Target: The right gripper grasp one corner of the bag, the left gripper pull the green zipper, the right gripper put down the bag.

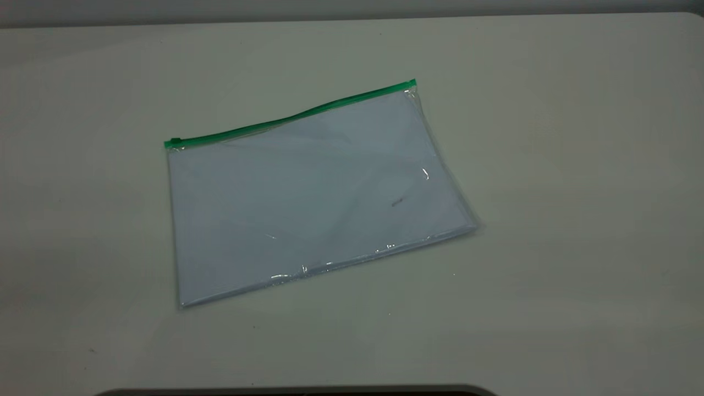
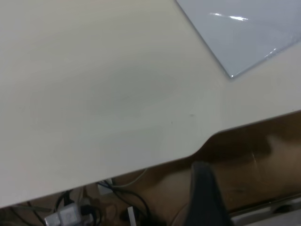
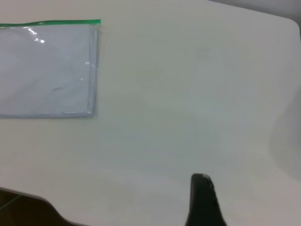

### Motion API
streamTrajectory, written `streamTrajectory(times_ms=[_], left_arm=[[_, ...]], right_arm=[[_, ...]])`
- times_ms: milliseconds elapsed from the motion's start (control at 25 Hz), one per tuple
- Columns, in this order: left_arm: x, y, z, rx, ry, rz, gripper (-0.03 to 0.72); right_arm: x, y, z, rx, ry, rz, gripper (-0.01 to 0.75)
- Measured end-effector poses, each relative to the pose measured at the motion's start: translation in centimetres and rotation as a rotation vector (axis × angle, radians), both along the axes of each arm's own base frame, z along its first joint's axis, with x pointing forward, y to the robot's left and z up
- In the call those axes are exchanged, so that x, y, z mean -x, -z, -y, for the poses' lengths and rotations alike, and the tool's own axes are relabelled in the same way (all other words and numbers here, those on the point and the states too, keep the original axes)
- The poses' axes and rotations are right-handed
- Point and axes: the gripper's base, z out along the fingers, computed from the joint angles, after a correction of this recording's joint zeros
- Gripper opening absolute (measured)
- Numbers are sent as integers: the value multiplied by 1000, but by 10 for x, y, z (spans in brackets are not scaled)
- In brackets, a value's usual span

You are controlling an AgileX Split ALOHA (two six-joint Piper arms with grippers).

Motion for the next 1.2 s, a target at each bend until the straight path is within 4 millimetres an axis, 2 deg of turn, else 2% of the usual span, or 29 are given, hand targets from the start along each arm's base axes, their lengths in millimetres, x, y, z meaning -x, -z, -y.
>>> streamTrajectory(times_ms=[560, 920, 1200], left_arm=[[0, 0, 0, 0, -2, 8, 574], [23, 0, -4, 14, -163, 183, 569], [28, 1, -4, 51, -218, 212, 569]], right_arm=[[0, 0, 0, 0, 0, 0, 534], [0, 0, 0, 0, 0, 0, 534], [0, 0, 0, 0, 0, 1, 534]])
